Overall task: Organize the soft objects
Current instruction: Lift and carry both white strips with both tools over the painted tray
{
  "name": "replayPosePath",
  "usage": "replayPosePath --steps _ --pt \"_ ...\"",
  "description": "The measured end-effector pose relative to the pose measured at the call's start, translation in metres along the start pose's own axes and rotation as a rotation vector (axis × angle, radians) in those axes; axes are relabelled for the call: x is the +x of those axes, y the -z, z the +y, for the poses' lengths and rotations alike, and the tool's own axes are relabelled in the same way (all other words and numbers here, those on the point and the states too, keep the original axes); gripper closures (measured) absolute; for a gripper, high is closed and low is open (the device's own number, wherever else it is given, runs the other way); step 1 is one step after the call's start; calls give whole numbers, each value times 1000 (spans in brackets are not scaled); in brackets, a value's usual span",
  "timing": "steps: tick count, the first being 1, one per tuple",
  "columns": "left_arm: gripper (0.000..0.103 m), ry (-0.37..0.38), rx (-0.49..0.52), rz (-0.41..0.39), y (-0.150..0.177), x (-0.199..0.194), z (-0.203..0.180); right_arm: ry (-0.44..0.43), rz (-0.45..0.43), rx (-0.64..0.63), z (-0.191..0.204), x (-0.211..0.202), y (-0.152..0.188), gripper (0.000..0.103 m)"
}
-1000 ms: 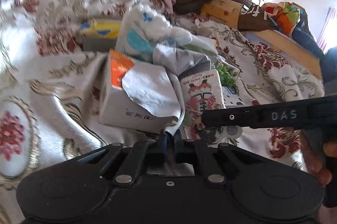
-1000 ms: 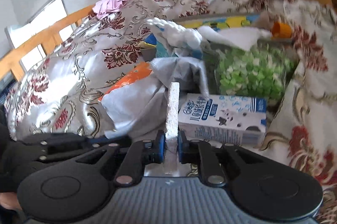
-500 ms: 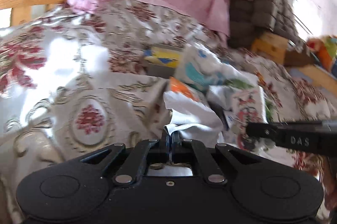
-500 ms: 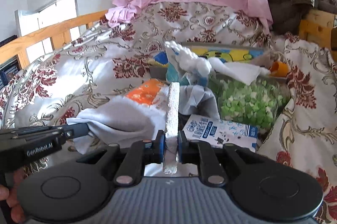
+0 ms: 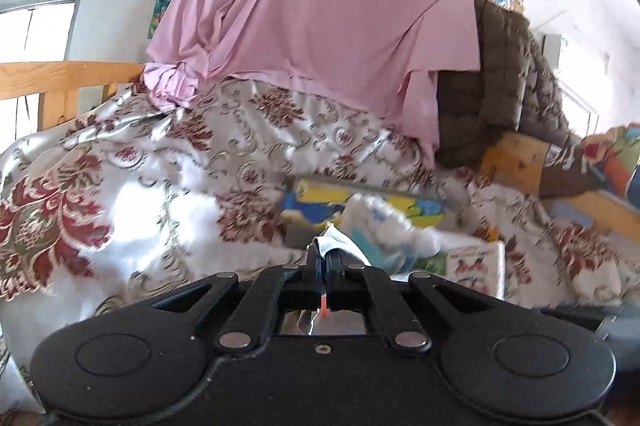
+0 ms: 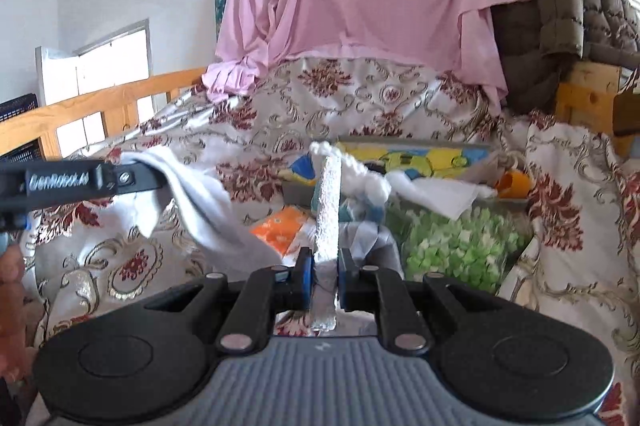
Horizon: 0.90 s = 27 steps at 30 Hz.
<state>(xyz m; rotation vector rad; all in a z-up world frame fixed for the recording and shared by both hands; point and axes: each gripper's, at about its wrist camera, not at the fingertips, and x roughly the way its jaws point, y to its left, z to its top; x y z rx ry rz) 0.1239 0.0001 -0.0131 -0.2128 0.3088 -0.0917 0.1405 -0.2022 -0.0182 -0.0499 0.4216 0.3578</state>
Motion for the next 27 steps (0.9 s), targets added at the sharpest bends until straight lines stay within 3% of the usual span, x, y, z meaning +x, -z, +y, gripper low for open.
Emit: replayPosePath --steps 5,15,20,27 --pt "103 43 -41 -16 -26 13 -15 21 -75 47 -19 3 -15 89" --pt "103 95 20 -96 -86 74 -54 76 -203 170 -88 46 -60 89" --pt "103 100 42 -90 -105 125 -75 93 -205 282 -134 81 -73 89" --pt "103 79 64 -37 -106 196 -92 45 -198 392 -178 123 -67 89"
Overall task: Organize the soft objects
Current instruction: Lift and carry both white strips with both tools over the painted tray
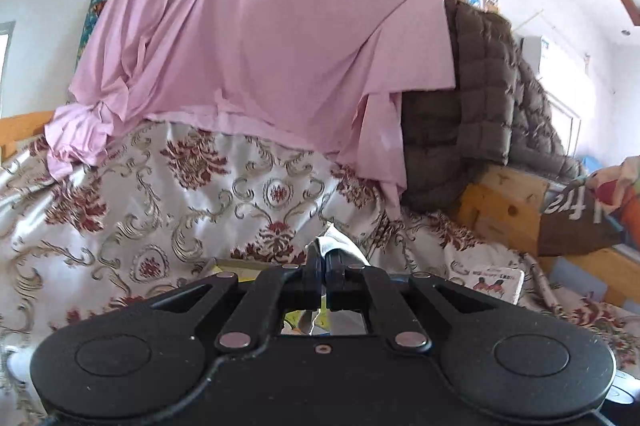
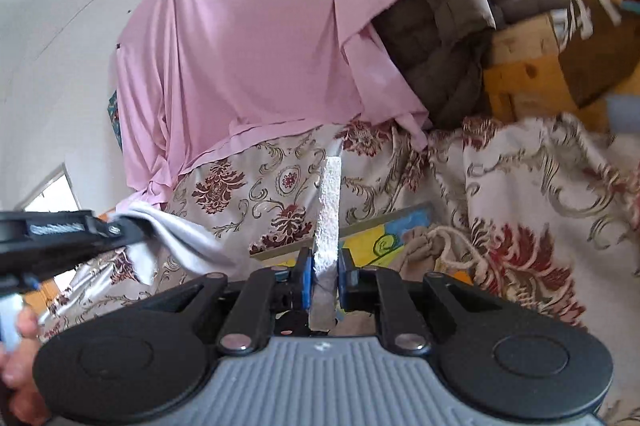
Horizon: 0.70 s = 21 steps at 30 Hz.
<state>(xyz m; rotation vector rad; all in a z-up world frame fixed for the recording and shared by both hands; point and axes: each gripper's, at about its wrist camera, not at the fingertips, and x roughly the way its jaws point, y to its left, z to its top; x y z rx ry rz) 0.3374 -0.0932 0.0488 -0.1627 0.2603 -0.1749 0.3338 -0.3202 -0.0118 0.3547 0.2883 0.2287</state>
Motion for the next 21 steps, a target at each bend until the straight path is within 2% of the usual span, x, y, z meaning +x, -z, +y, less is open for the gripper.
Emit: replayPosePath --steps 5,10,16,21 --pt "103 -5 -17 49 13 50 -8 20 57 31 -13 20 7 89" --pt "103 -4 -30 105 29 86 -14 25 58 39 -19 35 8 89" --pt "102 -12 -1 170 50 108 -17 45 125 24 -19 56 11 89" --pt "101 -31 -14 229 59 119 -10 88 145 5 -17 59 10 88"
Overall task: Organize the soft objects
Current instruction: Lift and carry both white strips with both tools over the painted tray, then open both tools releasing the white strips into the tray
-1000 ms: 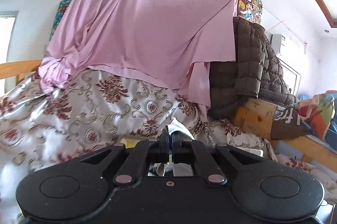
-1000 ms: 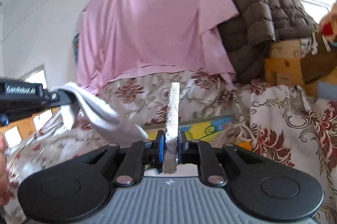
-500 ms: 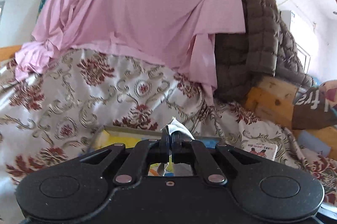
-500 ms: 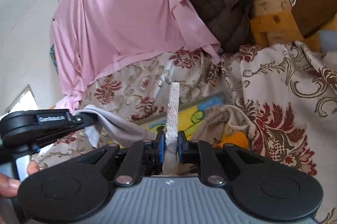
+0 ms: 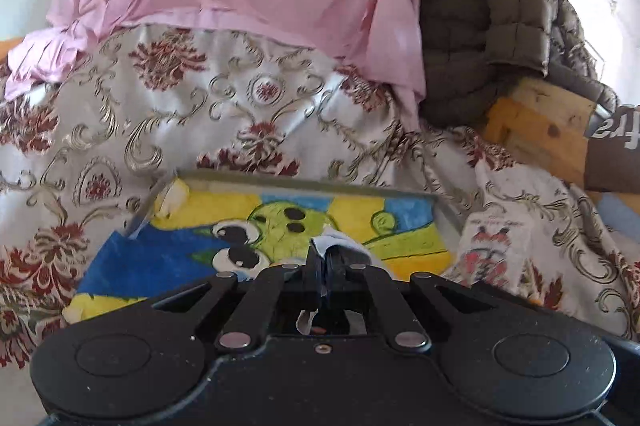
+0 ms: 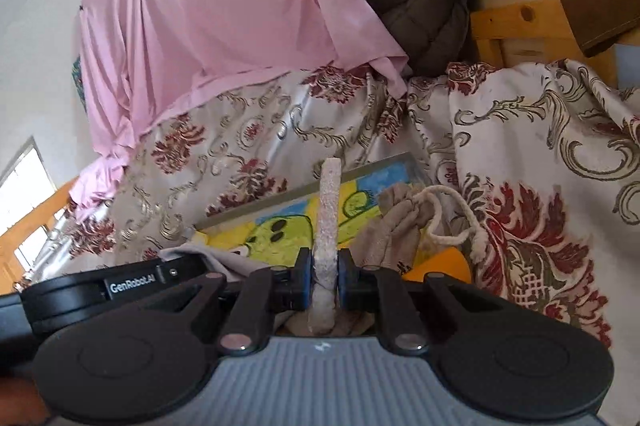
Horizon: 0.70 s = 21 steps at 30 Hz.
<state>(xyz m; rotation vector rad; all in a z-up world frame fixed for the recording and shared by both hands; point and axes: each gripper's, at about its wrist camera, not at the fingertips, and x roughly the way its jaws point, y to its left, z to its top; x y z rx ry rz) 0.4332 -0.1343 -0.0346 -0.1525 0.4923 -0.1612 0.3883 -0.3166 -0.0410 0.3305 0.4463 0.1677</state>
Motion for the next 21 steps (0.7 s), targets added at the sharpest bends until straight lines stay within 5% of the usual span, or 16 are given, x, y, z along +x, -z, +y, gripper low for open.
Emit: replayPosePath --steps 9,21 --pt "81 -15 -64 47 3 -1 11 23 4 4 -3 -4 -2 80" --pt "34 2 -72 -4 -1 -33 9 43 -47 -46 7 -33 -13 35"
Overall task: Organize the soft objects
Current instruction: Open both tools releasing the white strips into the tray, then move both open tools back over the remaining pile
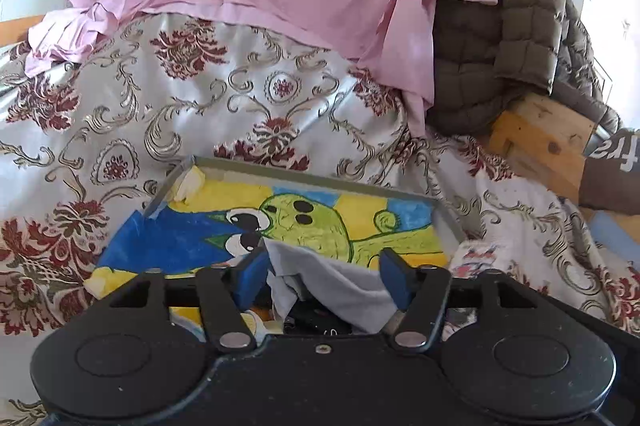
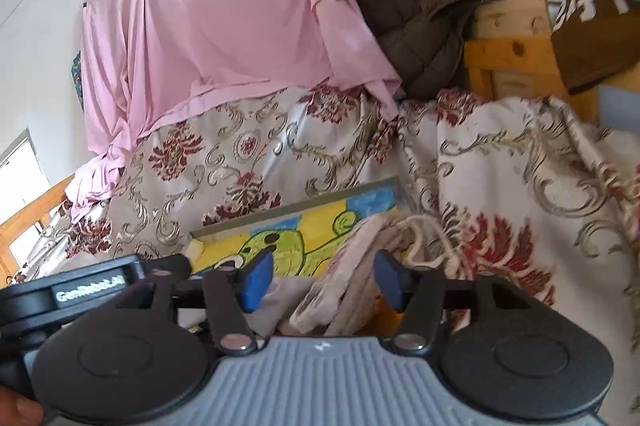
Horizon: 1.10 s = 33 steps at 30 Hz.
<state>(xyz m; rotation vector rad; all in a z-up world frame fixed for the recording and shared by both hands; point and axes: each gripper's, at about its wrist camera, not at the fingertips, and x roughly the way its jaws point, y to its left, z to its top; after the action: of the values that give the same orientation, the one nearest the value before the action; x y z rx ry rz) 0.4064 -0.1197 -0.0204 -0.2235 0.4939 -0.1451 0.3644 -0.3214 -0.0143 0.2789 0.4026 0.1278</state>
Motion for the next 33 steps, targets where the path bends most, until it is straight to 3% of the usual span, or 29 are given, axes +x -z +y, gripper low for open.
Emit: replayPosePath --steps 5,14,23,33 --pt "22 -6 -14 -45 -7 -23 3 12 -49 10 -2 -27 -8 21" --pt "2 -11 9 -127 -11 -80 3 5 -126 -18 9 -84 -16 5" --pt "1 -27 54 -183 5 -150 9 11 -199 -75 33 -143 -3 0" --pt "1 -50 5 -180 38 -206 27 56 -177 -125 54 -189 31 0"
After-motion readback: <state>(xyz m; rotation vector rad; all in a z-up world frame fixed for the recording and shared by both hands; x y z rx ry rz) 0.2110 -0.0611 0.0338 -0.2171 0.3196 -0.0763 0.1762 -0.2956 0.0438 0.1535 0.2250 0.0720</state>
